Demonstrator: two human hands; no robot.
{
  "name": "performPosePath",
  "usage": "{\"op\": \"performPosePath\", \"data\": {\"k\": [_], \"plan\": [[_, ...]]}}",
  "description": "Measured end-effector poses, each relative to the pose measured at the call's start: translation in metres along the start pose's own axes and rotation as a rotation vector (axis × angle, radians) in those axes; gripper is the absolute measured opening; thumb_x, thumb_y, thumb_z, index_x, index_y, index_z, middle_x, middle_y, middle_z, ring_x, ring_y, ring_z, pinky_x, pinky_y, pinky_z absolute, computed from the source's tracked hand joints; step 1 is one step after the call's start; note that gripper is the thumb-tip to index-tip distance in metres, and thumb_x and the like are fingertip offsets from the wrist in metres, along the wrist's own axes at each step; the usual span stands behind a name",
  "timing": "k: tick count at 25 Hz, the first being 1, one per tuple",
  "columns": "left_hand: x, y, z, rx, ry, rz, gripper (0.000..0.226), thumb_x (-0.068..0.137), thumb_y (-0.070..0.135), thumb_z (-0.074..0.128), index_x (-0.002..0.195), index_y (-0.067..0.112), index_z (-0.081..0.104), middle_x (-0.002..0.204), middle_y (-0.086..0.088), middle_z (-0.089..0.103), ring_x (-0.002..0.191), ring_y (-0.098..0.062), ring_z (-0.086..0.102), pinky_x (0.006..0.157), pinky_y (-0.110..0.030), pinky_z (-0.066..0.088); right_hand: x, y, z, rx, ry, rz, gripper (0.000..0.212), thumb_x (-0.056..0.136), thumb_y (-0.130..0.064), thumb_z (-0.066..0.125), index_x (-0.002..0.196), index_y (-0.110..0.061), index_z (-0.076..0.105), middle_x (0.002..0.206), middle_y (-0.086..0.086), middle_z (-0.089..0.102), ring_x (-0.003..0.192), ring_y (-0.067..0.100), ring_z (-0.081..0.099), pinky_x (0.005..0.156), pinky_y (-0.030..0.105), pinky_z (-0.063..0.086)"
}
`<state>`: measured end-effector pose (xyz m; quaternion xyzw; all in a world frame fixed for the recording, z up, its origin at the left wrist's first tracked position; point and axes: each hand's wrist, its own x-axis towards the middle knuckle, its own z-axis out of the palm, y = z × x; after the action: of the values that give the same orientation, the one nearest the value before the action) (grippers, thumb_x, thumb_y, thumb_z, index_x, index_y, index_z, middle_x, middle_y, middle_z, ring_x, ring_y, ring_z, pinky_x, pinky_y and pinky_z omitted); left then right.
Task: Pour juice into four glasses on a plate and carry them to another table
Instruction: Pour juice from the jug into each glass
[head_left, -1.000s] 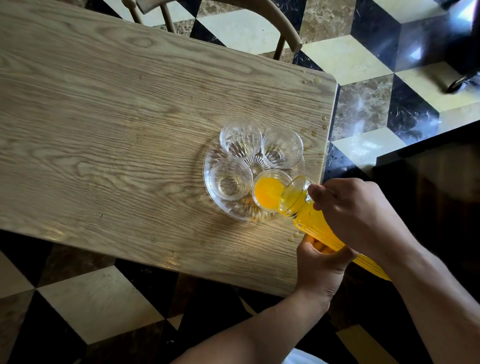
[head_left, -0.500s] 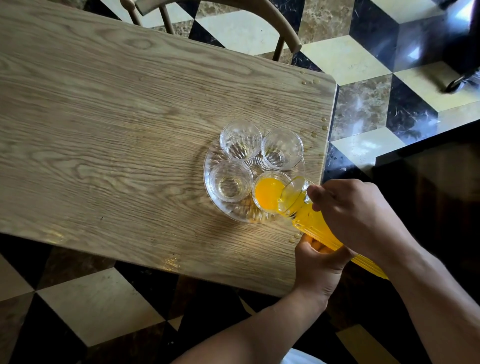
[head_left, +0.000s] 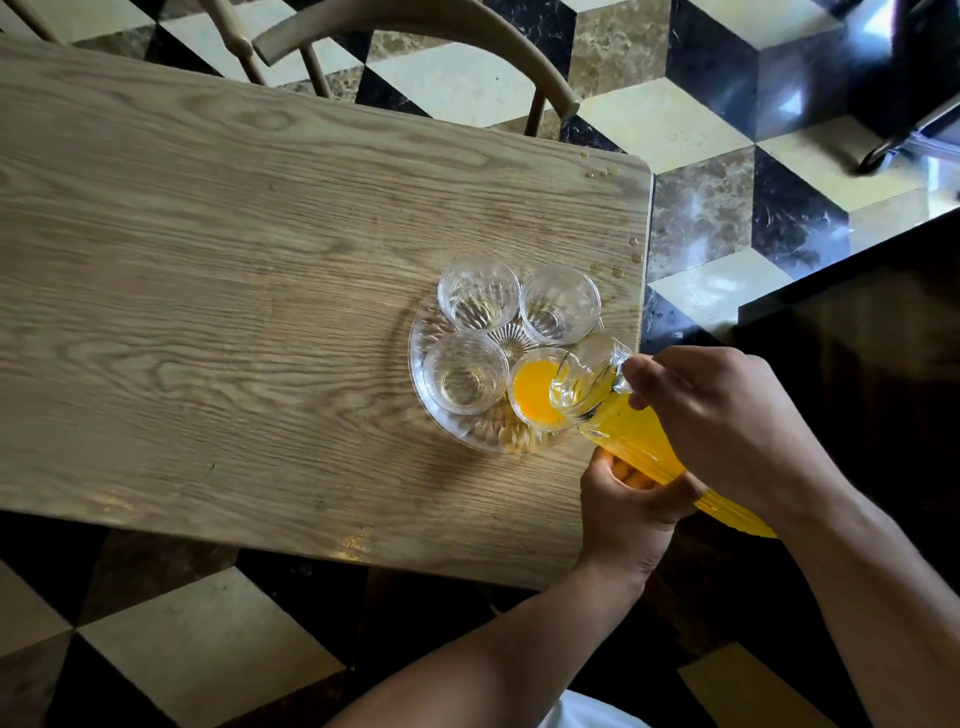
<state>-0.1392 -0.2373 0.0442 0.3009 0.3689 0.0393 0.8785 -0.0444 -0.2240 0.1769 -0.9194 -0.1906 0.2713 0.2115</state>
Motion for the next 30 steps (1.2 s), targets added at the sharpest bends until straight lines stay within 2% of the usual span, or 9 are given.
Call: {"op": "performPosePath", "data": {"k": [3,5,7,10,13,15,17,23,30], "plan": [[0.001,0.004,-0.003,0.011,-0.004,0.000,0.046,0.072,-0.022,0.081,0.110,-0.006,0.062,0.078,0.007,0.076,0.066,-0.002,0.067,0.062,-0.019,0.055,-0.002,-0.002,0.000,0.023,0.019,0.001,0.041,0.101,-0.040,0.055,0.072,-0.016,0.072,0.049,-0.034,0.056,0.047,-0.005,0.054,0.041,0.016,0.028],[0.002,0.006,-0.005,0.012,0.007,-0.002,0.052,0.071,-0.019,0.083,0.117,-0.007,0.063,0.088,0.000,0.078,0.072,-0.007,0.070,0.065,-0.025,0.058,-0.002,-0.002,0.000,0.057,0.041,0.001,0.041,0.100,-0.040,0.056,0.071,-0.016,0.071,0.047,-0.030,0.057,0.044,-0.002,0.053,0.041,0.015,0.035],[0.003,0.008,-0.006,0.017,0.013,0.014,0.055,0.071,-0.014,0.086,0.121,-0.003,0.063,0.098,-0.005,0.079,0.080,-0.012,0.073,0.073,-0.029,0.059,-0.001,-0.002,0.001,0.089,0.066,0.015,0.041,0.100,-0.040,0.057,0.070,-0.015,0.071,0.045,-0.021,0.057,0.040,0.002,0.051,0.039,0.017,0.030],[0.006,0.013,-0.007,0.035,0.033,0.043,0.058,0.069,-0.008,0.089,0.121,0.002,0.064,0.103,-0.005,0.080,0.085,-0.013,0.074,0.079,-0.031,0.060,0.003,-0.002,-0.001,0.128,0.082,0.017,0.040,0.100,-0.040,0.059,0.070,-0.017,0.072,0.050,-0.006,0.060,0.041,0.007,0.050,0.045,0.027,0.034],[0.010,0.016,-0.005,0.047,0.043,0.048,0.051,0.069,-0.007,0.090,0.113,0.003,0.065,0.094,0.001,0.080,0.078,-0.009,0.072,0.074,-0.028,0.059,0.006,-0.001,-0.004,0.146,0.071,0.005,0.039,0.100,-0.040,0.058,0.072,-0.017,0.073,0.059,-0.002,0.064,0.043,0.008,0.051,0.048,0.029,0.038],[0.013,0.020,0.002,0.075,0.047,0.056,0.043,0.072,-0.011,0.087,0.105,0.003,0.064,0.074,0.011,0.075,0.063,0.002,0.065,0.063,-0.017,0.053,0.012,0.002,-0.008,0.159,0.066,-0.002,0.039,0.100,-0.040,0.058,0.071,-0.017,0.072,0.053,-0.005,0.060,0.043,0.007,0.051,0.047,0.028,0.037],[0.016,0.021,0.010,0.098,0.058,0.065,0.042,0.073,-0.014,0.085,0.108,-0.005,0.063,0.063,0.015,0.069,0.055,0.007,0.059,0.056,-0.012,0.049,0.018,0.006,-0.013,0.179,0.058,-0.006,0.041,0.101,-0.039,0.058,0.069,-0.017,0.071,0.046,-0.009,0.057,0.040,0.006,0.048,0.046,0.028,0.034],[0.028,0.020,0.035,0.079,0.108,0.055,0.037,0.074,-0.011,0.086,0.089,0.014,0.062,0.060,0.016,0.068,0.052,0.007,0.055,0.052,-0.012,0.046,0.036,0.013,-0.030,0.170,0.015,-0.006,0.044,0.101,-0.040,0.057,0.066,-0.017,0.067,0.038,-0.014,0.051,0.034,0.008,0.044,0.045,0.027,0.031],[0.044,0.017,0.052,0.048,0.152,0.080,0.034,0.075,-0.011,0.085,0.090,0.013,0.067,0.064,0.013,0.070,0.054,0.004,0.056,0.054,-0.014,0.047,0.058,0.019,-0.041,0.136,-0.034,-0.019,0.043,0.101,-0.041,0.057,0.068,-0.016,0.069,0.038,-0.019,0.053,0.037,0.008,0.047,0.046,0.028,0.033]]}}
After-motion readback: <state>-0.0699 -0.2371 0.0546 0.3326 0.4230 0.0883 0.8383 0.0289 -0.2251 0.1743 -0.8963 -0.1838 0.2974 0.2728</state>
